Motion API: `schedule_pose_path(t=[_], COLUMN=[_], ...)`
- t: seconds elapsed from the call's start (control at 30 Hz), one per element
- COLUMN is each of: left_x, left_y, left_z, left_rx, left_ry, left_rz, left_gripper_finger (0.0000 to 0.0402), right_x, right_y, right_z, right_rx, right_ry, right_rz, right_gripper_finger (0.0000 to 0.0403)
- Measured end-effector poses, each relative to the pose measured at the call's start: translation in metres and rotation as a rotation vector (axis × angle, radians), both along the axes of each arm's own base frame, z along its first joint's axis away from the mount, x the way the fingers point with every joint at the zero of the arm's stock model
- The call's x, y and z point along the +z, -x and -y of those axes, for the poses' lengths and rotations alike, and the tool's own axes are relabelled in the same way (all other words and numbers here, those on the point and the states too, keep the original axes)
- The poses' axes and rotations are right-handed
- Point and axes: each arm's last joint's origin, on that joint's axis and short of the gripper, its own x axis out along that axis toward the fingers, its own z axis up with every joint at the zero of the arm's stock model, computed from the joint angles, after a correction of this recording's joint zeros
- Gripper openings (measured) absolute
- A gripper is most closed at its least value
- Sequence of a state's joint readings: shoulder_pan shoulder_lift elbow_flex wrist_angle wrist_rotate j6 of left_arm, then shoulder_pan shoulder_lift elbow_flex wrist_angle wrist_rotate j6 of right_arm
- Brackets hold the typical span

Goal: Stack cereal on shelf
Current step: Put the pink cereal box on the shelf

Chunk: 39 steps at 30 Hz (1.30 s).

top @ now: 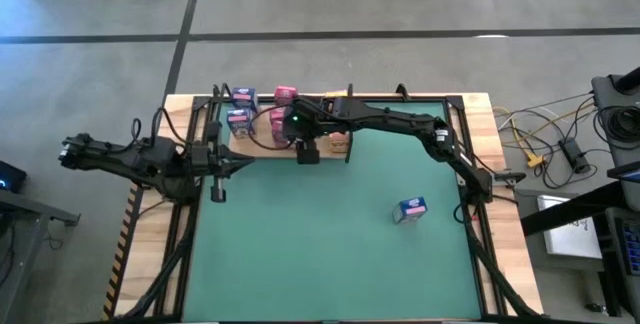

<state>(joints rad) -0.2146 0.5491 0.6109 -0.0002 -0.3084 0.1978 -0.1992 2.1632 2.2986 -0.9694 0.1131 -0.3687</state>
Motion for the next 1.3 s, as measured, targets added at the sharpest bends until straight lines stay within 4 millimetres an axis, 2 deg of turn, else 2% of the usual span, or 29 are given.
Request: schedule_pose_path(t=[0.27,0.37,0.5,0.7,0.87,1.0,1.13,1.3], left_x=[-0.002,-0.005,-0.013,-0.025,-0.036,-0.045,-0.055,-0.072], left_y=[-0.002,-0.006,-0.013,-0.028,-0.042,-0.052,-0.061,-0.068], left_z=[0.000,-0.001,-0.003,-0.007,-0.014,-0.028,-0.047,-0.072], left_rx=[0.008,0.077,0.215,0.381,0.440,0.471,0.459,0.562], left_ry=[-0.002,0.012,0.008,-0.027,-0.033,-0.032,-0.002,0.038], left_rz=[-0.016,-0.043,-0.109,-0.201,-0.269,-0.331,-0.400,-0.500], left_gripper_finger=[0.0000,0.0000,0.0000,0.0000,0.0000,0.0000,0.0000,0.0000], right_x=[0.003,0.008,0.011,-0.009,-0.022,-0.023,-0.029,-0.049], right_y=[0.003,0.009,0.016,0.022,0.032,0.042,0.050,0.053], right_z=[-0.001,-0.002,-0.004,-0.005,-0.007,-0.008,-0.007,-0.006], right_rx=[-0.006,-0.021,-0.027,-0.036,-0.017,-0.022,-0.046,-0.064], right_ry=[-0.005,-0.022,-0.046,-0.052,-0.014,0.024,0.035,0.044], right_rz=[-0.008,-0.023,-0.029,-0.018,0.105,0.275,0.457,0.615], right_gripper_finger=[0.0214,0.0205,0.0174,0.0101,0.0044,0.0015,0.0009,0.0009])
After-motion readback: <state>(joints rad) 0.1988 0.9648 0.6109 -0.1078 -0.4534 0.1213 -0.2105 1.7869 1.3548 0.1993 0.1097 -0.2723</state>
